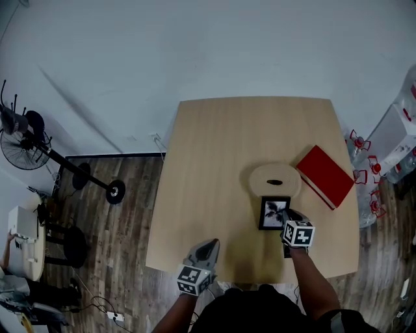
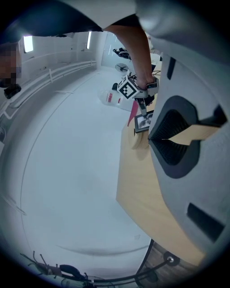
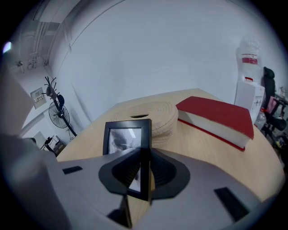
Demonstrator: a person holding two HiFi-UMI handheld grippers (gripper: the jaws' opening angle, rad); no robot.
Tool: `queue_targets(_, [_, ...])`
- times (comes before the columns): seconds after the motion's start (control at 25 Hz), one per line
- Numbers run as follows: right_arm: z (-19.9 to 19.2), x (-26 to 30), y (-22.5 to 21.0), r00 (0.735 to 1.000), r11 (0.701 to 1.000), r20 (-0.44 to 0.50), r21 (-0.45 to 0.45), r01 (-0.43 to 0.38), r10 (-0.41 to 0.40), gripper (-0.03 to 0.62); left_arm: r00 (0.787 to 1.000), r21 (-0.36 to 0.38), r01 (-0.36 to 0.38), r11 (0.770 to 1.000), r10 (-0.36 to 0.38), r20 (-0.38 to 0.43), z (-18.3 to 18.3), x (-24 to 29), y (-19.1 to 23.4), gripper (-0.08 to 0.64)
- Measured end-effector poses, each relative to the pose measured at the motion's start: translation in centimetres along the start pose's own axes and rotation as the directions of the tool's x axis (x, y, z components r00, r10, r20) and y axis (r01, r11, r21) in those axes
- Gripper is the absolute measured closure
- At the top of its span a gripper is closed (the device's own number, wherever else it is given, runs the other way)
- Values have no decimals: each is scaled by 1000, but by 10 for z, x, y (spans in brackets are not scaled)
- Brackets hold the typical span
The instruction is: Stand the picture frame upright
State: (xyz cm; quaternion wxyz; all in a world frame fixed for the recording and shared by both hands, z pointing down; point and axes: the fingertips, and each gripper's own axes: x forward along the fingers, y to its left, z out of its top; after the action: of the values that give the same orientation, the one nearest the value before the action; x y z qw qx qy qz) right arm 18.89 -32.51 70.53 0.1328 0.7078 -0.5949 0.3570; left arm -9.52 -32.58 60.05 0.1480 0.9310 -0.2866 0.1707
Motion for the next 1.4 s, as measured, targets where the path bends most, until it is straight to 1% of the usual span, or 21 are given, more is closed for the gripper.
queue_targets(0.16, [0, 1, 1, 1000, 999, 2, -31, 20, -20, 525, 1000, -8, 2, 1000, -2, 2, 0, 1, 0, 565])
queue_targets(0.28, [2, -1, 2, 1000, 999, 12, -35, 25, -24, 514, 1000, -7, 10, 1000, -10, 6, 1, 2, -4, 565])
queue_targets(0.4, [10, -14, 5, 998, 999, 53, -45, 19, -16, 503, 1000, -3, 15, 1000, -15, 9, 2, 2, -6, 565])
queue_targets(0.6, [27, -50, 17, 993, 994, 119, -112, -2, 15, 503, 999, 8, 31, 999, -31, 17, 4, 3, -11, 565])
queue_targets(0.8, [49, -92, 36, 982, 972, 180, -232, -20, 64, 519, 997, 30, 63, 998, -64, 47, 15, 9, -27, 565])
queue_targets(0.92, [59, -118, 47, 971, 961, 222, -276, -20, 84, 535, 994, 38, 84, 996, -87, 68, 24, 9, -39, 565])
queue_targets(1.0, [64, -133, 54, 964, 954, 247, -298, -19, 96, 545, 992, 43, 99, 994, -102, 76, 29, 10, -45, 565])
queue_targets(1.12, [64, -149, 63, 955, 944, 276, -329, -16, 112, 578, 989, 53, 115, 992, -119, 83, 33, 15, -53, 565])
queue_targets(1.28, [60, -169, 69, 944, 936, 304, -353, -12, 127, 583, 984, 67, 143, 987, -150, 98, 42, 19, -69, 565])
queue_targets(1.4, [60, -181, 71, 936, 937, 327, -350, -11, 133, 583, 981, 74, 158, 985, -165, 105, 46, 18, -78, 565])
